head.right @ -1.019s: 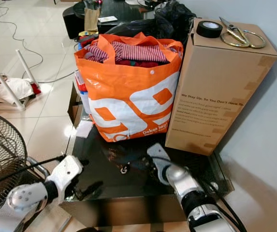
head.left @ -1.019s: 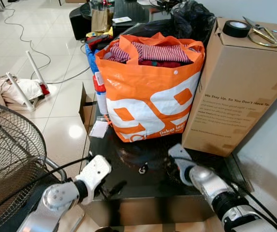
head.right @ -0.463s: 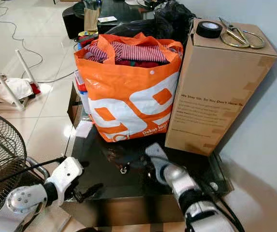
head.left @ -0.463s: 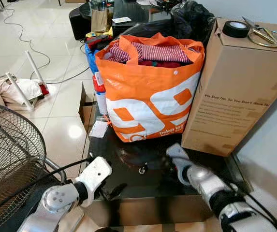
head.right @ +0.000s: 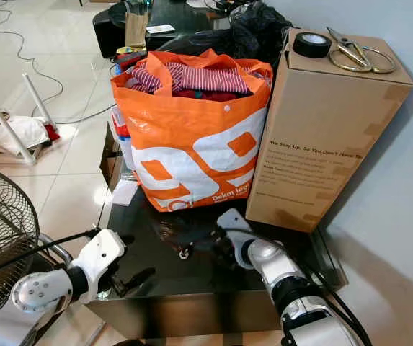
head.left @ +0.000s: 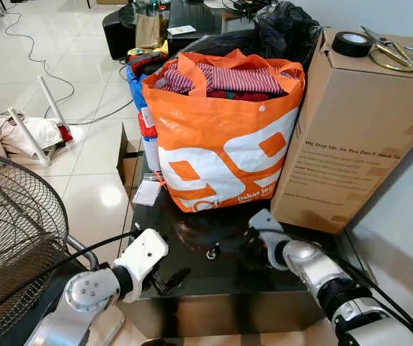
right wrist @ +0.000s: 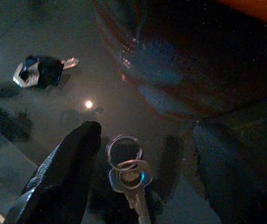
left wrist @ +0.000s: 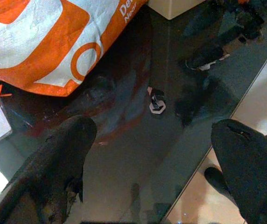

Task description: Hang keys on a hook

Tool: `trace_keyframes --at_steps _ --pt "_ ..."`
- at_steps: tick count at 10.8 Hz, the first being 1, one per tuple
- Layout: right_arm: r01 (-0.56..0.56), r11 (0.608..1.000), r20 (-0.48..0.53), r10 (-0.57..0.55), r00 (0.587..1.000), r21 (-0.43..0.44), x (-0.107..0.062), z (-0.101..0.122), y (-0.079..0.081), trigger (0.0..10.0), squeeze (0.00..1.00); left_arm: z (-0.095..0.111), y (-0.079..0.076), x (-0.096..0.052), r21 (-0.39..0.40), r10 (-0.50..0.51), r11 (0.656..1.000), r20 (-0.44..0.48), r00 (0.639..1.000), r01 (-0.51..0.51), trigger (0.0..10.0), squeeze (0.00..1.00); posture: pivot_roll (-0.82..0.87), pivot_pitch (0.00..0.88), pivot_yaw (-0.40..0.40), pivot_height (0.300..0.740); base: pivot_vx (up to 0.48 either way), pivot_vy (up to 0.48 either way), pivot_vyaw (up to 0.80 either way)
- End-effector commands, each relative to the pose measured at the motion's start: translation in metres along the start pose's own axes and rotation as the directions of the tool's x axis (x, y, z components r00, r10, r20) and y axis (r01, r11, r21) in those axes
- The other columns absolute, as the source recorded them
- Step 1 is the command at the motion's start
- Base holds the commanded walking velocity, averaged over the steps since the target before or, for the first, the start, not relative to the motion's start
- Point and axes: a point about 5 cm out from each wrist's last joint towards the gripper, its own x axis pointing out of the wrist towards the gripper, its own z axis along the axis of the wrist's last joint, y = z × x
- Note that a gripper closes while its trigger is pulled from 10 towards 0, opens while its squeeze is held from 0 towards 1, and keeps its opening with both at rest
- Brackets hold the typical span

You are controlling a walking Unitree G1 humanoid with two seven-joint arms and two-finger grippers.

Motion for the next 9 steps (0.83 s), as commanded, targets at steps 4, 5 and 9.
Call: trace_keyframes --at_steps 4,5,9 --pt "-0.028 0.999 -0.071 0.026 0.997 -0.027 0.005 -0.005 0.007 10.0 0.00 -0.002 0.001 -0.001 0.012 -0.008 1.000 -0.021 1.000 0.008 10.0 0.08 -0.11 0.000 0.009 0.740 0.000 0.000 0.00" --pt "-0.026 0.999 -0.072 0.024 0.997 -0.030 0.005 -0.005 0.007 10.0 0.00 -0.002 0.001 0.000 0.012 -0.008 1.000 -0.021 1.000 0.009 10.0 0.08 -0.11 0.000 0.007 0.740 0.000 0.000 0.00" --pt "0.017 0.998 -0.128 -0.024 0.991 -0.053 0.008 -0.015 0.011 3.7 0.00 -0.001 0.001 0.001 0.010 -0.007 1.000 -0.016 1.000 0.007 10.0 0.07 -0.10 0.000 0.003 0.740 0.000 0.000 0.00"
